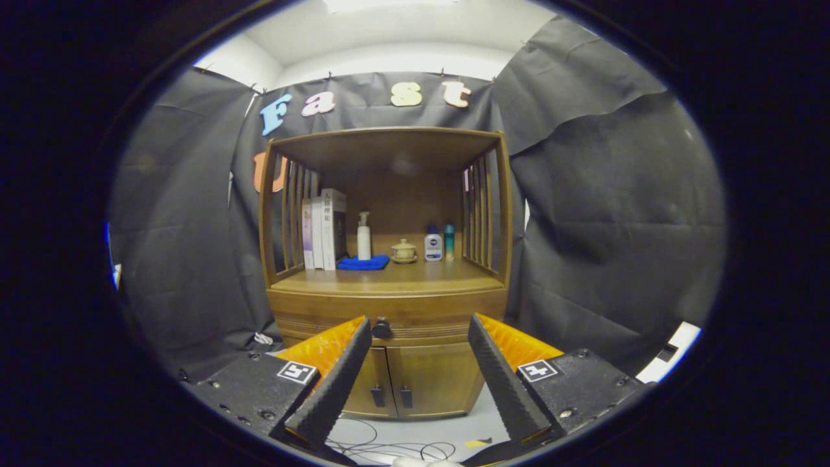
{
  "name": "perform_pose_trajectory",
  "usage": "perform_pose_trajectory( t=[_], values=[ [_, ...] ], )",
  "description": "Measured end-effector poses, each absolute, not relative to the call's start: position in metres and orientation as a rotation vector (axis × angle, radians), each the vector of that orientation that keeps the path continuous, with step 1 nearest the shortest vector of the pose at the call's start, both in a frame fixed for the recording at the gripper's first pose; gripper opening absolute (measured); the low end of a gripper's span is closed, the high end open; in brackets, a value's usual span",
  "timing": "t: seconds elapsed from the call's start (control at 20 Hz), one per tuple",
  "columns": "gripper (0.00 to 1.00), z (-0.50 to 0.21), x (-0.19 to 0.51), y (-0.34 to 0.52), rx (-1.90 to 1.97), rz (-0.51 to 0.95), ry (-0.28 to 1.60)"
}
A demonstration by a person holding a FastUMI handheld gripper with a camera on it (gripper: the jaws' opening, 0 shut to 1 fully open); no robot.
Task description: Pull open the drawer, take out the items inside it, and place them on the countertop above the cabinet.
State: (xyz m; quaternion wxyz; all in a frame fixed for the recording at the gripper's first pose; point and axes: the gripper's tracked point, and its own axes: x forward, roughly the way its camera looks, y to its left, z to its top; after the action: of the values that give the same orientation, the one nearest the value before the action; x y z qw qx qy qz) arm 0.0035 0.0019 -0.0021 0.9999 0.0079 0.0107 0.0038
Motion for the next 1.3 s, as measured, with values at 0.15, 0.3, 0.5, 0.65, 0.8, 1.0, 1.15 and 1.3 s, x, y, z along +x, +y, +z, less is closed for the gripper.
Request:
perform_pose_trajectory(
  t=[0.15, 0.3, 0.5, 0.65, 0.8, 1.0, 1.15, 1.3],
  values=[
    [0.98, -0.002, 0.004, 0.0, 0.013, 0.001, 0.025],
    [0.98, 0.001, 0.006, 0.001, 0.015, 0.003, 0.02],
    [0.98, 0.006, 0.022, 0.008, -0.008, 0.013, 0.005],
    [0.98, 0.009, 0.043, 0.022, -0.006, 0.043, -0.002],
    [0.98, 0.009, 0.074, 0.034, -0.012, 0.066, -0.004],
    [0.98, -0.007, 0.121, 0.049, -0.018, 0.086, -0.005],
    [0.98, -0.036, 0.153, 0.059, -0.017, 0.099, 0.035],
    [0.98, -0.072, 0.187, 0.065, -0.038, 0.093, 0.088]
  ],
)
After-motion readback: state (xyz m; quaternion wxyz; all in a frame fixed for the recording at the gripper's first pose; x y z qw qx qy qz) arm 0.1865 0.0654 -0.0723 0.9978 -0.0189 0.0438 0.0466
